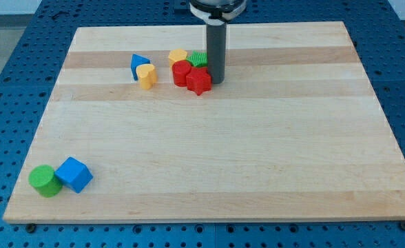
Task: Push the red star towards the center left
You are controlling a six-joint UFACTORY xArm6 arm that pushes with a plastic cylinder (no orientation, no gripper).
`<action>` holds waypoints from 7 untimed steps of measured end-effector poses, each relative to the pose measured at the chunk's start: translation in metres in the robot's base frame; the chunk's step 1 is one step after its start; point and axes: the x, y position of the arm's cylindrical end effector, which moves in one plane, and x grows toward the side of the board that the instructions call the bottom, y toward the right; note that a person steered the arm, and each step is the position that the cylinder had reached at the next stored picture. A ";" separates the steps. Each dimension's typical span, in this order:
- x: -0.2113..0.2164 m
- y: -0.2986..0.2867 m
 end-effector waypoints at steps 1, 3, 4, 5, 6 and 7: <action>0.000 -0.022; -0.008 -0.057; 0.003 -0.085; 0.023 -0.118; 0.048 -0.158; 0.053 -0.202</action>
